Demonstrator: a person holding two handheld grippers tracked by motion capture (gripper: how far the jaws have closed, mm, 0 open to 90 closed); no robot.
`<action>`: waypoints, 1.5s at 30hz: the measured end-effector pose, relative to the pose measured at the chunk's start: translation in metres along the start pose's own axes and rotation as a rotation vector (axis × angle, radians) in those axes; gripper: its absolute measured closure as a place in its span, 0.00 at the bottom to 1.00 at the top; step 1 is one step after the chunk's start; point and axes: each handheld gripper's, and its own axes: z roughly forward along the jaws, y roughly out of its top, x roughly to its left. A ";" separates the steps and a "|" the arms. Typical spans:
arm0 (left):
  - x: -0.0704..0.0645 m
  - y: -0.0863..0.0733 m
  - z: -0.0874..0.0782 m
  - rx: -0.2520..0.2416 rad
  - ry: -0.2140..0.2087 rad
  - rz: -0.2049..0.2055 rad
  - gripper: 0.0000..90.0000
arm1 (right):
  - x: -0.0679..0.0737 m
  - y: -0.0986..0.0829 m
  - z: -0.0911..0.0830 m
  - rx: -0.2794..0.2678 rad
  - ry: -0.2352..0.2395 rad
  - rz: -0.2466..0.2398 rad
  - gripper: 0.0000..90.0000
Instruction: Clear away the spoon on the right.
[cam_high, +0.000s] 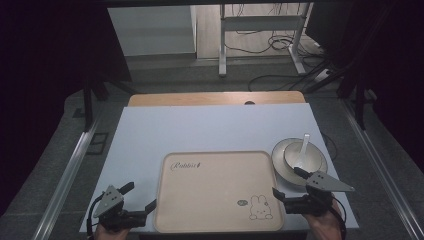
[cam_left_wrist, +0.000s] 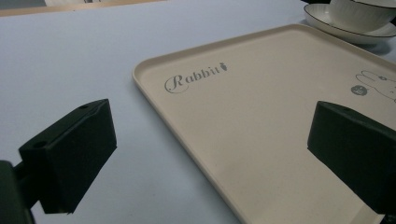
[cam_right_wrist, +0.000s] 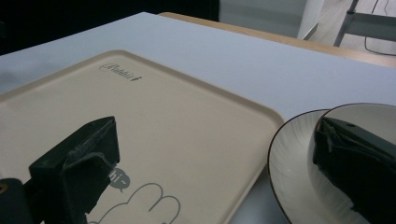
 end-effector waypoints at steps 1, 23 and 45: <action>0.000 0.000 0.000 0.000 0.000 0.001 0.01 | 0.000 0.002 0.000 0.003 -0.002 -0.007 0.00; -0.001 0.002 0.003 0.003 -0.005 0.007 0.01 | -0.017 0.019 -0.005 0.041 -0.060 -0.001 0.01; -0.001 0.002 0.003 0.006 -0.004 0.008 0.01 | -0.038 0.033 -0.003 0.040 -0.128 0.046 0.00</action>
